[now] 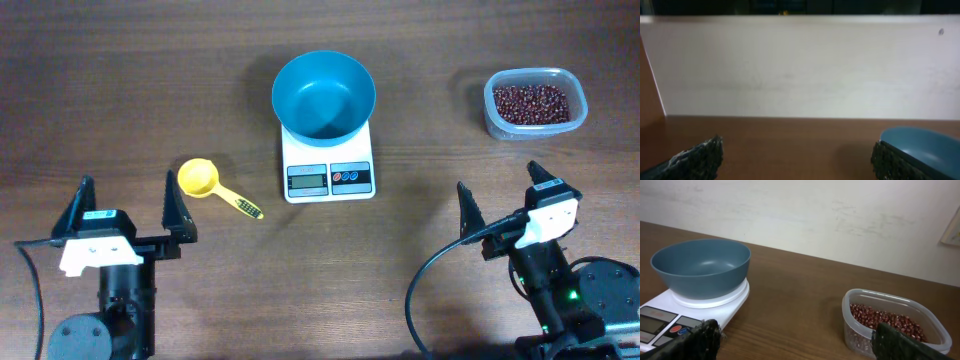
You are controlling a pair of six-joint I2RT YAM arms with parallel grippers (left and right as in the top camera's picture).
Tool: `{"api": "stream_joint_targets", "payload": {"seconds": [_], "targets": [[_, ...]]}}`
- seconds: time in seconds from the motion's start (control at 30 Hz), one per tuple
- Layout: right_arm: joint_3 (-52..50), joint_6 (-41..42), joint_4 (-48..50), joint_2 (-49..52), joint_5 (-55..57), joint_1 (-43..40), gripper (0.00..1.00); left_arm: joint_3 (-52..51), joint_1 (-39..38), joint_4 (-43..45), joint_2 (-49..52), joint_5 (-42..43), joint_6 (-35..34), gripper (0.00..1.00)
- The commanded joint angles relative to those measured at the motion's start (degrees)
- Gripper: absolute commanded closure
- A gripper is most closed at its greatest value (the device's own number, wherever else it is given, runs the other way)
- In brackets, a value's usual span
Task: Scoop item into bowl and weigh 50g on scale
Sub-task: 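Move the left gripper toward the yellow scoop handle, then grasp the yellow scoop with the left gripper and lift it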
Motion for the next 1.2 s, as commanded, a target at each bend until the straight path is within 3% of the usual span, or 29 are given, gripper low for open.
{"api": "stream_joint_targets", "payload": {"seconds": [0.0, 0.4, 0.67, 0.8, 0.93, 1.07, 1.17], "targets": [[-0.42, 0.24, -0.22, -0.22, 0.50, 0.37, 0.01, 0.00, 0.13, 2.64, -0.50, 0.37, -0.55, 0.02], [-0.42, 0.22, -0.22, -0.22, 0.50, 0.37, 0.01, 0.00, 0.13, 5.97, -0.50, 0.87, -0.57, 0.01], [-0.42, 0.22, -0.22, -0.22, 0.50, 0.37, 0.01, 0.00, 0.13, -12.96, -0.50, 10.01, -0.59, 0.02], [-0.42, 0.24, -0.22, -0.22, 0.50, 0.37, 0.01, 2.49, 0.13, -13.66, -0.50, 10.93, -1.01, 0.01], [-0.42, 0.22, -0.22, -0.22, 0.50, 0.37, 0.01, 14.56, 0.13, -21.81, 5.38, 6.75, -0.98, 0.01], [-0.42, 0.24, -0.22, -0.22, 0.50, 0.37, 0.01, 32.22, 0.13, -25.77, 23.80, 6.64, -0.96, 0.01], [-0.42, 0.22, -0.22, -0.22, 0.50, 0.37, 0.01, 49.27, 0.13, -40.19, 38.64, 6.64, -1.01, 0.01]]}}
